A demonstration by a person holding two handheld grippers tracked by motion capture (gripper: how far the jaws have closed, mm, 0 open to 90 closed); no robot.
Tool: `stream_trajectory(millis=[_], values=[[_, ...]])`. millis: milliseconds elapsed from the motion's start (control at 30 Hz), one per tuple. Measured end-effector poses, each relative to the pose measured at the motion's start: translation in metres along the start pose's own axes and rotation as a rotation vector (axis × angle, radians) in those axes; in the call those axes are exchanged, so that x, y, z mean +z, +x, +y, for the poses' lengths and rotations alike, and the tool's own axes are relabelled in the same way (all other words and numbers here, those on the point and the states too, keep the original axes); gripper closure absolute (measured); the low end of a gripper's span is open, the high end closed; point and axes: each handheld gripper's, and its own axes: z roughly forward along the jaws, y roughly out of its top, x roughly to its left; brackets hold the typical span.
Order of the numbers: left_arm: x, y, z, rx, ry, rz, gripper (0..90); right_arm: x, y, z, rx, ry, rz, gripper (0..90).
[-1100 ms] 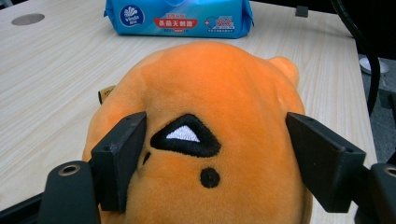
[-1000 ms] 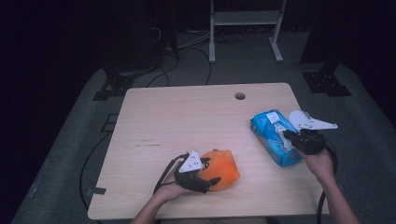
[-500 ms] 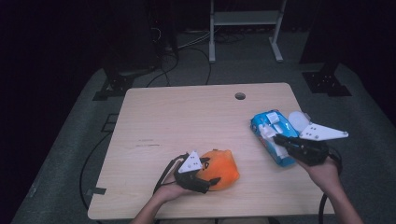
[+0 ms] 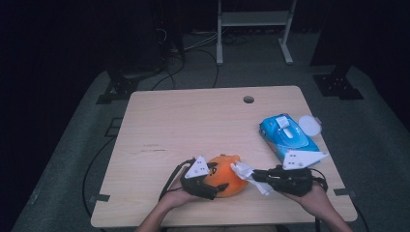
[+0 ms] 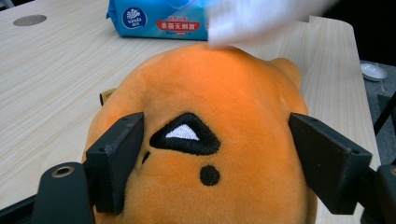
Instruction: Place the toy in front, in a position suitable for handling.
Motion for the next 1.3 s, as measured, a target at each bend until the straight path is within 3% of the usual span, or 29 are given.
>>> stream_trajectory(millis=[100, 300, 467, 633, 833, 900, 967, 1000, 1100, 1200, 1300], values=[[0.000, 0.000, 0.000, 0.006, 0.001, 0.001, 21.0, 0.022, -0.006, -0.002, 0.006, 0.034, 0.031, 85.3], [-0.001, -0.001, 0.000, 0.013, 0.005, 0.000, 20.8, 0.061, -0.017, -0.006, -0.011, 0.103, 0.021, 81.5], [0.000, -0.001, 0.001, 0.021, 0.015, -0.013, 20.6, 0.073, -0.010, -0.006, -0.083, 0.087, -0.002, 65.1], [0.000, -0.003, 0.002, 0.058, 0.041, -0.019, 19.8, 0.087, -0.008, -0.007, -0.171, 0.109, -0.006, 61.2], [-0.003, 0.001, 0.003, 0.072, 0.064, -0.043, 17.5, 0.096, -0.007, -0.019, -0.193, 0.067, -0.022, 62.2], [-0.008, 0.003, 0.011, 0.062, 0.082, -0.044, 13.3, 0.097, -0.005, -0.020, -0.202, 0.074, -0.038, 67.6], [-0.018, 0.008, 0.019, 0.035, 0.062, -0.050, 11.7, 0.097, 0.000, -0.020, -0.213, 0.101, -0.060, 74.5], [-0.021, 0.010, 0.019, 0.027, 0.050, -0.048, 13.0, 0.097, 0.002, -0.021, -0.213, 0.103, -0.072, 76.6], [-0.024, 0.012, 0.012, 0.056, 0.076, -0.033, 24.2, 0.090, -0.001, -0.021, -0.191, 0.107, -0.069, 80.0], [-0.023, 0.016, 0.004, 0.037, 0.041, -0.060, 32.4, 0.075, -0.014, -0.025, -0.149, 0.102, -0.040, 84.3], [-0.023, 0.020, 0.002, 0.021, 0.043, -0.067, 32.6, 0.062, -0.022, -0.030, -0.127, 0.107, -0.083, 85.0]])
